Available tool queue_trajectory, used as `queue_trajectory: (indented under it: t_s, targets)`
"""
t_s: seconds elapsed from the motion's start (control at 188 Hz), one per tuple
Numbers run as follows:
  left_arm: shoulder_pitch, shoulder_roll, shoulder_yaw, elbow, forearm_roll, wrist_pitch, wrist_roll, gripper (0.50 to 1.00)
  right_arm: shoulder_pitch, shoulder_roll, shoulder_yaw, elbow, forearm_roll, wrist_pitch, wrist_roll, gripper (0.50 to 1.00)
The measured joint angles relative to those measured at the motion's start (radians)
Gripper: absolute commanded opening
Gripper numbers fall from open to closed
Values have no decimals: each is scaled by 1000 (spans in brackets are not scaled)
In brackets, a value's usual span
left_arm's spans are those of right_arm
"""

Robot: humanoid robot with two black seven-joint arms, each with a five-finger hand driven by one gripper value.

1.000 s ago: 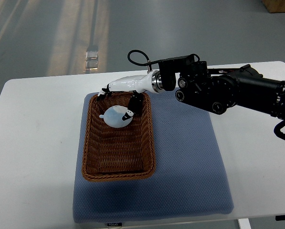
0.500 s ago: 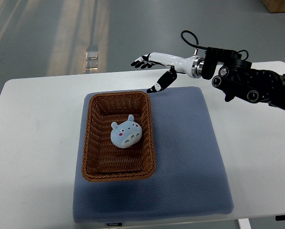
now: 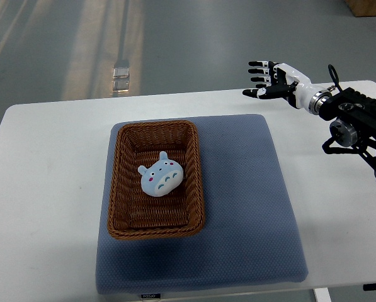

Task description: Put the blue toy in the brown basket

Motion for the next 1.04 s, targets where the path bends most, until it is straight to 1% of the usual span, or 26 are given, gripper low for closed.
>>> queue_trajectory:
  t_s: [0.351,0.383,0.399,0.404,0.41,0.415,0.426,0.793,0.899,1.037]
  targets:
    - [-2,0,0,-5,0,0,0,1000,-45,5,42,5,266,6,-13,860]
    - [-2,0,0,-5,0,0,0,1000,-48,5,51,5,280,8,-13,868]
    - [-2,0,0,-5,0,0,0,1000,-50,5,55,6,286,8,-13,879]
    - [-2,0,0,-5,0,0,0,1000,-50,6,56,6,288,8,-13,895]
    - [-2,0,0,-5,0,0,0,1000,-50,6,58,6,289,8,-13,895]
    - [-2,0,0,-5,0,0,0,1000,-51,6,59,6,291,8,-13,907]
    - [-2,0,-1,-5,0,0,0,1000,-51,6,62,6,295,9,-14,911]
    - [-2,0,-2,2,0,0,0,1000,-94,10,103,12,310,19,-3,913]
    - [-2,0,-2,2,0,0,-1,1000,-108,12,105,14,310,42,-4,913]
    - [-2,0,-2,2,0,0,-1,1000,-127,11,107,14,311,101,-4,913]
